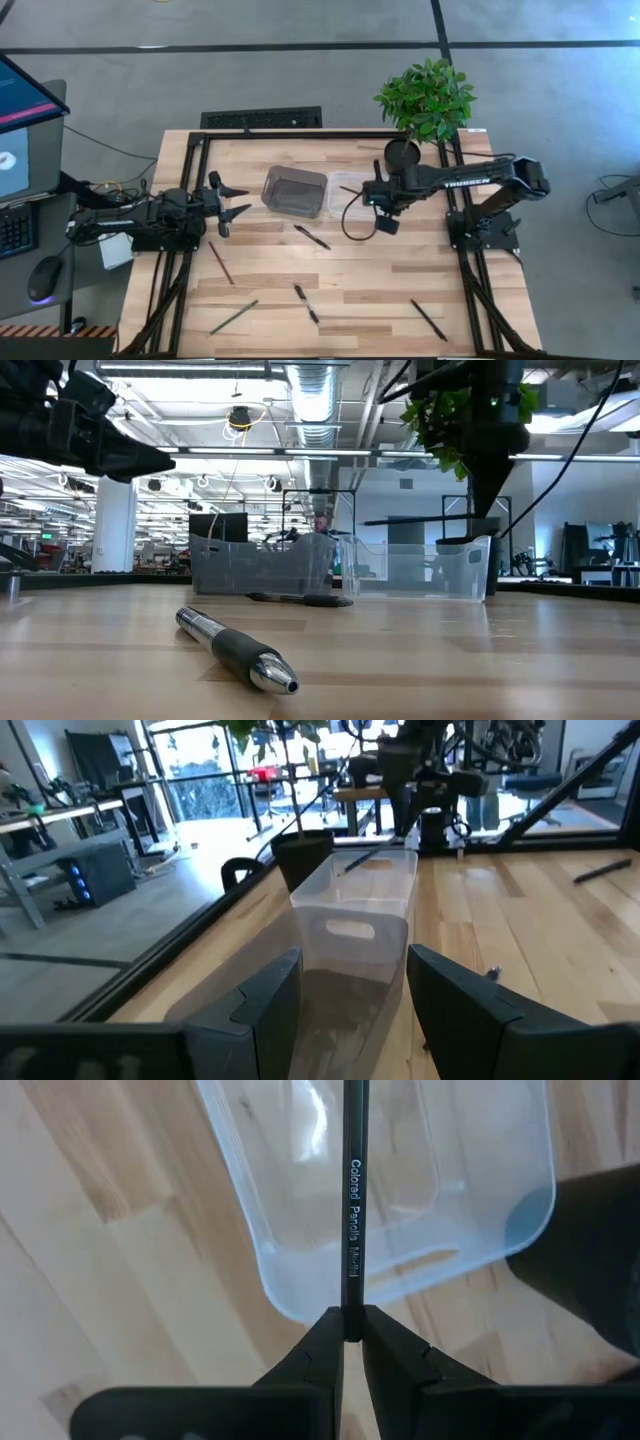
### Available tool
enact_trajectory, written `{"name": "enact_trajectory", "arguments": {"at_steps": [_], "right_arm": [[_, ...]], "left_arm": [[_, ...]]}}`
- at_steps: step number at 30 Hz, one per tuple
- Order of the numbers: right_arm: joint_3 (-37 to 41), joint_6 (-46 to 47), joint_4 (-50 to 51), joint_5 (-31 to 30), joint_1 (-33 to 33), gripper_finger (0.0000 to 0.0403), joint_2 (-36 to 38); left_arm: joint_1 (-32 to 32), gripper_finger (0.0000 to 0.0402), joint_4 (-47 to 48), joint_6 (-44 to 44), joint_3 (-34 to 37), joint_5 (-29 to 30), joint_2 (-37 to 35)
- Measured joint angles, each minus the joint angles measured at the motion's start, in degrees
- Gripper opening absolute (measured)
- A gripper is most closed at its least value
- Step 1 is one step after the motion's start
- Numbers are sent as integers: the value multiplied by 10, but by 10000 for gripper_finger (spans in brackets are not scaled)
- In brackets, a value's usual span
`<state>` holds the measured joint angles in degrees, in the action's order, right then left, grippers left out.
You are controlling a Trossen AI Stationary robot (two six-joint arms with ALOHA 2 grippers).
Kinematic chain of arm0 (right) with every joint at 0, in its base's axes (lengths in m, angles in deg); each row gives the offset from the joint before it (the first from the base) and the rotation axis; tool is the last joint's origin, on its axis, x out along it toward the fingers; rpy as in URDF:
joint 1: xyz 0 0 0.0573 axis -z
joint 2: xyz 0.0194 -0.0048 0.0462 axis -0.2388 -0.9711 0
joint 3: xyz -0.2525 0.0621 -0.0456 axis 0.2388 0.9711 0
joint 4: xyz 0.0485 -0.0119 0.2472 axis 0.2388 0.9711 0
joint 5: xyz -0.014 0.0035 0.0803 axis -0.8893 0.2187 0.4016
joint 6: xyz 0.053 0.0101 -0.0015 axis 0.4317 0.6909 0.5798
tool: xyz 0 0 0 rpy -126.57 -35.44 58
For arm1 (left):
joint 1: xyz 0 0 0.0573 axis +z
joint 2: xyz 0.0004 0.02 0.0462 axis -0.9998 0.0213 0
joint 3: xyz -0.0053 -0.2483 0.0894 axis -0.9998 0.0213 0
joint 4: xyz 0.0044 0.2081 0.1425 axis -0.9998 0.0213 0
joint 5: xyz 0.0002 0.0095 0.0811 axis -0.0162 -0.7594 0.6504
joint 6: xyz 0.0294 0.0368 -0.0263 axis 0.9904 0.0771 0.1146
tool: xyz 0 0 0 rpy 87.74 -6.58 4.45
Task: Sort pens & pencils
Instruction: Put the black colored pencil into the transparent bin
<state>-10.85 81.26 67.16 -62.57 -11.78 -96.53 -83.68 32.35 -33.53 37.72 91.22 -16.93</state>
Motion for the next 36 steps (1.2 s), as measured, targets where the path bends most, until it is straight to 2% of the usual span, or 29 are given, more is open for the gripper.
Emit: {"name": "enact_trajectory", "arguments": {"at_steps": [11, 23, 36], "right_arm": [[5, -17, -53, 0, 36, 59, -50], [7, -47, -48, 0, 49, 59, -135], [6, -46, -45, -2, 44, 59, -135]], "left_arm": [[0, 174, 0, 0, 0, -1, 4], [0, 174, 0, -2, 0, 1, 25], [0, 174, -1, 3, 0, 12, 25]]}}
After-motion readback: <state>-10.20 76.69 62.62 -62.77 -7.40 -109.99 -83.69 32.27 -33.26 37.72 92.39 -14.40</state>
